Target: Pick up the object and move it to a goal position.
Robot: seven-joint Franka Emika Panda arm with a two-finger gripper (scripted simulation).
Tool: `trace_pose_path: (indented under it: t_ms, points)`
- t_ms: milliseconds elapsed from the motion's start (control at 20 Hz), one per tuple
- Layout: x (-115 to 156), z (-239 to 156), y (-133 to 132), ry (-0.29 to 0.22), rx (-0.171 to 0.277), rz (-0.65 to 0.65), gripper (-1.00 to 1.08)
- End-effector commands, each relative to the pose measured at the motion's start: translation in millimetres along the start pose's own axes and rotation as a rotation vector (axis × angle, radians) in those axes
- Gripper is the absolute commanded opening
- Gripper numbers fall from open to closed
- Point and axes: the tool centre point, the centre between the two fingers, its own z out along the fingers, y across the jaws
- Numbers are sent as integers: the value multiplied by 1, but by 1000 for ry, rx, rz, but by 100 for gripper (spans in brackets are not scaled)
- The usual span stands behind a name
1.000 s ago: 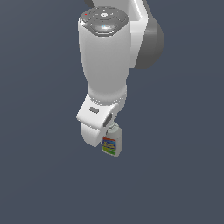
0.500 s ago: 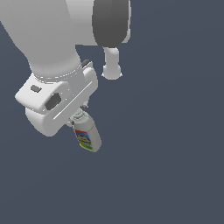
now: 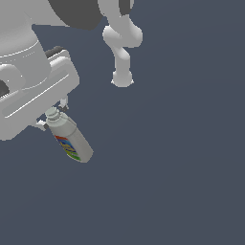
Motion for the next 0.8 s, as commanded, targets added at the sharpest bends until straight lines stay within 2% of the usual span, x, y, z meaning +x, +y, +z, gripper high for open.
trace_pose_path:
  t_ms: [0, 750]
  points:
    - [-8, -14, 5, 3, -13, -1, -100]
    - [-22, -25, 15, 3, -13, -1, -100]
